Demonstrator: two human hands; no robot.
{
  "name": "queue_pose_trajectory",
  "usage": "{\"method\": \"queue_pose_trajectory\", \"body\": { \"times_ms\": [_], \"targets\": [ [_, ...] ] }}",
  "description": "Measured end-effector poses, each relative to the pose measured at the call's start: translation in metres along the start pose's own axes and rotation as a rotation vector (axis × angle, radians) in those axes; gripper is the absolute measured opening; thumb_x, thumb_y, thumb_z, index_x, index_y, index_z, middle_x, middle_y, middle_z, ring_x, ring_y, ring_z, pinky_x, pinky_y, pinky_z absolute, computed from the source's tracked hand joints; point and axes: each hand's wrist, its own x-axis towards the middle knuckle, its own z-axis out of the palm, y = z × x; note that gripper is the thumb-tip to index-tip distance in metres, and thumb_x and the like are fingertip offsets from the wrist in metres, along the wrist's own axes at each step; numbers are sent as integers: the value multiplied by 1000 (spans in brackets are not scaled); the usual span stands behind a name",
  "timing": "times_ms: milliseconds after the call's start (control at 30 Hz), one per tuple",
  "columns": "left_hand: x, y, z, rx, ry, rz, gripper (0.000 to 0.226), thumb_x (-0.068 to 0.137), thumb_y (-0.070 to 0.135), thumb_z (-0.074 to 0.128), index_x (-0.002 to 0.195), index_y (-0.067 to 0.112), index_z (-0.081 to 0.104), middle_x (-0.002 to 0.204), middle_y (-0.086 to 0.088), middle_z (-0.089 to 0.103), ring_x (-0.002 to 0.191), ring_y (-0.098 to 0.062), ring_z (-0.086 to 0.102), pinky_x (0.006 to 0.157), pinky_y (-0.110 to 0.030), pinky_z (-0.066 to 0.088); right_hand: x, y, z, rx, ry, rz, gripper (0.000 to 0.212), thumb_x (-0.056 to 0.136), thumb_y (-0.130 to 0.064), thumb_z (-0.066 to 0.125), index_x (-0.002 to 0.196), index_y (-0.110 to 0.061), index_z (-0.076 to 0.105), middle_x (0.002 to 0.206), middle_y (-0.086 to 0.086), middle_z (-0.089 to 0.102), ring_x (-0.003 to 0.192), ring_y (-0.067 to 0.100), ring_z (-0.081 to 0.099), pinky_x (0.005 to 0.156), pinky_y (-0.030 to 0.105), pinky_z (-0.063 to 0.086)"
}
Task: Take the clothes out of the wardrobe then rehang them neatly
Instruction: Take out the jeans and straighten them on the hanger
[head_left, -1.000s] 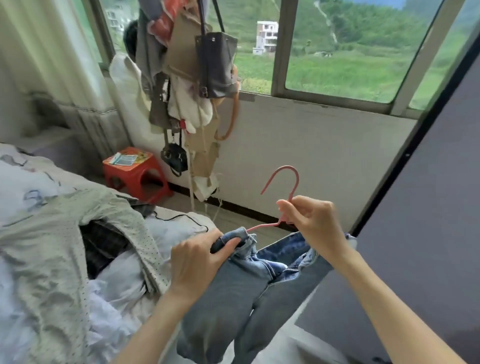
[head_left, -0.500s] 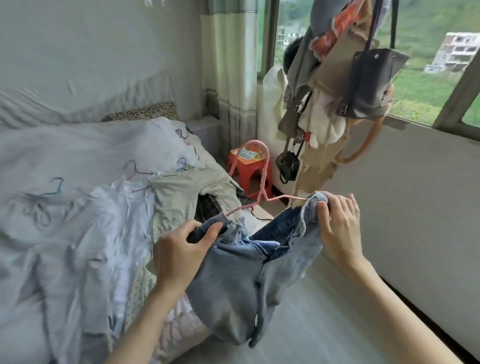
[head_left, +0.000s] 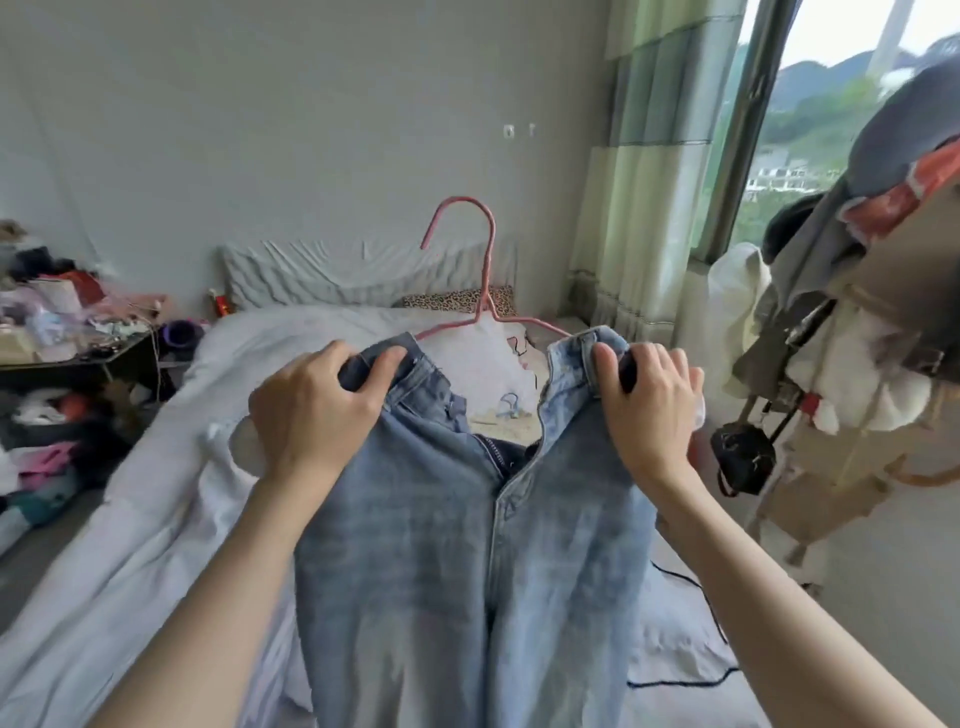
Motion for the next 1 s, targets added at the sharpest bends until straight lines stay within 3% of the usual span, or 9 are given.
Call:
{"method": "queue_pose_trajectory", "body": {
  "times_ms": [233, 433, 600, 700, 867, 1000],
  "targets": [
    [121, -53, 33, 16, 75, 3, 54, 80, 62, 42, 57, 14, 38, 61, -6, 45, 65, -26, 40, 55, -33, 21, 99, -74, 83, 111, 65, -9, 58, 88, -58, 34, 73, -7, 58, 81, 9, 62, 88, 30, 51, 80, 37, 30],
    [159, -133, 101, -3, -4, 27, 54, 83, 60, 45, 57, 13, 39, 62, -14, 55, 66, -36, 53, 54, -32, 25, 115, -92, 184, 86, -38, -80, 56, 88, -55, 35, 76, -5, 57, 85, 14, 63, 88, 33, 51, 78, 39, 30],
    [185, -174, 161, -53, -242, -50, 49, 88, 52, 49, 60, 13, 43, 56, -5, 47, 68, -35, 54, 53, -34, 28, 128, -89, 252, 45, -198, -102, 43, 94, -44, 44, 84, -4, 56, 94, 14, 62, 97, 32, 49, 82, 37, 29],
    [190, -196, 208, -54, -394, -86, 40, 90, 52, 47, 75, 18, 59, 74, -7, 62, 81, -33, 59, 58, -34, 38, 127, -77, 295, 6, -309, -80, 40, 94, -41, 44, 88, -3, 55, 98, 15, 60, 100, 32, 48, 82, 37, 29],
    [182, -234, 292, 13, -561, -119, 37, 92, 50, 46, 67, 22, 45, 69, -4, 52, 79, -30, 56, 54, -32, 31, 116, -37, 374, 31, -565, -102, 28, 94, -28, 51, 90, 0, 53, 96, 19, 58, 97, 36, 51, 79, 39, 33],
    [169, -262, 363, 108, -718, -145, 33, 93, 50, 44, 89, 19, 54, 87, -5, 62, 86, -28, 55, 60, -32, 35, 96, 0, 449, 52, -730, -68, 26, 93, -27, 53, 92, -1, 55, 93, 18, 59, 92, 35, 52, 78, 40, 35]
  ]
}}
